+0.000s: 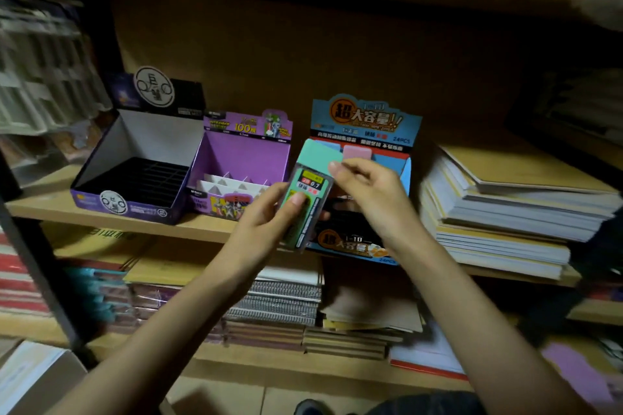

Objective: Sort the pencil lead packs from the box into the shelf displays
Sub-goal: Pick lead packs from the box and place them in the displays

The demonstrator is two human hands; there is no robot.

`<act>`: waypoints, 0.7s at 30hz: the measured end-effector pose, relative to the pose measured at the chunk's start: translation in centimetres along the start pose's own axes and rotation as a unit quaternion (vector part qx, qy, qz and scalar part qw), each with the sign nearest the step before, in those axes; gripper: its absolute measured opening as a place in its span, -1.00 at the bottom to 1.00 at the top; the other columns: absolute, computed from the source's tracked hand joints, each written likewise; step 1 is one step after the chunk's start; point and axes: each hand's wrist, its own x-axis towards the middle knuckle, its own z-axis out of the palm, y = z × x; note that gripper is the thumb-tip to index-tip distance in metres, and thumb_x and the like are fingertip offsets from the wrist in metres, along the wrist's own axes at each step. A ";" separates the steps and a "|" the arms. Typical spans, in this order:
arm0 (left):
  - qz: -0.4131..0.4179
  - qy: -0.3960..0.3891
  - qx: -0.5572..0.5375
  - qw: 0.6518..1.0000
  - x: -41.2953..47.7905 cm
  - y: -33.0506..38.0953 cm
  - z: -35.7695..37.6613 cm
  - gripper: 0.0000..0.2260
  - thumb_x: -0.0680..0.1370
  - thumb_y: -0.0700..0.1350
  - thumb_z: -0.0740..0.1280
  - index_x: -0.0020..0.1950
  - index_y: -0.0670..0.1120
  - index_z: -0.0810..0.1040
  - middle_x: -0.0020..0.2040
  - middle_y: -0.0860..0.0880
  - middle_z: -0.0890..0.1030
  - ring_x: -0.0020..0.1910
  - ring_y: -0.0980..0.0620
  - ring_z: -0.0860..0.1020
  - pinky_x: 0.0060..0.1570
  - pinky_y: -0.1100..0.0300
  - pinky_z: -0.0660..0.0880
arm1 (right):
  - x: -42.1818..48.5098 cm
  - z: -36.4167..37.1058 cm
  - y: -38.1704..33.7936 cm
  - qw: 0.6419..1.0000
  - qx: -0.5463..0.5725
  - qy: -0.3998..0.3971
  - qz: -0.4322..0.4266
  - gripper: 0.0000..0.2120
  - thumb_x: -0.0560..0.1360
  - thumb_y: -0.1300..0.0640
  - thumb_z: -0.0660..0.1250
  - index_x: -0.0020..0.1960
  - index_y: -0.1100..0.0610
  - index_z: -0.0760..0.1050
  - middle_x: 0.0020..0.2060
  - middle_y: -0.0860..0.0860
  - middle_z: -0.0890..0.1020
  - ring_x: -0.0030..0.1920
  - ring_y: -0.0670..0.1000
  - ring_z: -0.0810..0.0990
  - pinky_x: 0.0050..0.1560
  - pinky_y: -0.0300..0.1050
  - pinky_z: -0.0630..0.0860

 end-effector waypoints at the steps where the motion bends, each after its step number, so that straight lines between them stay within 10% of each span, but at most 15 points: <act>1: -0.005 -0.013 -0.005 1.000 0.6 0.1 0.6 -0.72 0.51 -0.06 0.23 0.16 -0.14 0.51 -0.07 -0.10 0.69 -0.07 0.06 0.66 -0.25 0.27 0.57 | -0.1 0.2 0.1 1.000 0.025 0.004 -0.002 -0.83 0.54 0.07 0.28 -0.05 0.16 0.56 -0.12 0.05 0.68 -0.06 0.01 0.65 -0.02 -0.03 0.57; 9: 0.045 -0.045 0.339 0.939 3.5 -2.2 0.6 -0.54 0.41 -0.03 0.46 0.24 -0.09 0.42 0.17 0.01 0.56 0.18 0.11 0.50 0.19 0.26 0.43 | 2.5 -6.7 -0.4 0.980 -0.024 0.171 -0.096 -0.92 0.56 0.19 0.25 -0.06 0.07 0.50 -0.14 -0.02 0.63 -0.20 -0.23 0.61 -0.21 -0.35 0.55; 14: 0.132 -0.103 0.631 0.757 3.0 -4.7 0.1 -0.49 0.47 0.18 0.34 0.34 -0.03 0.40 0.27 0.03 0.50 0.26 0.03 0.44 0.29 0.20 0.21 | 3.0 -9.6 2.2 0.974 -0.140 0.152 -0.091 -0.91 0.56 0.18 0.26 0.04 0.06 0.48 -0.04 0.04 0.62 -0.23 -0.23 0.57 -0.34 -0.44 0.48; 21: 0.149 -0.064 0.634 0.756 2.7 -5.6 0.2 -0.56 0.48 0.17 0.32 0.28 0.00 0.47 0.15 0.06 0.55 0.16 0.02 0.50 0.23 0.17 0.25 | 4.4 -8.9 4.5 0.936 -0.312 0.079 -0.140 -0.84 0.56 0.14 0.27 0.13 0.09 0.46 -0.03 -0.03 0.58 -0.01 -0.01 0.56 -0.07 -0.22 0.51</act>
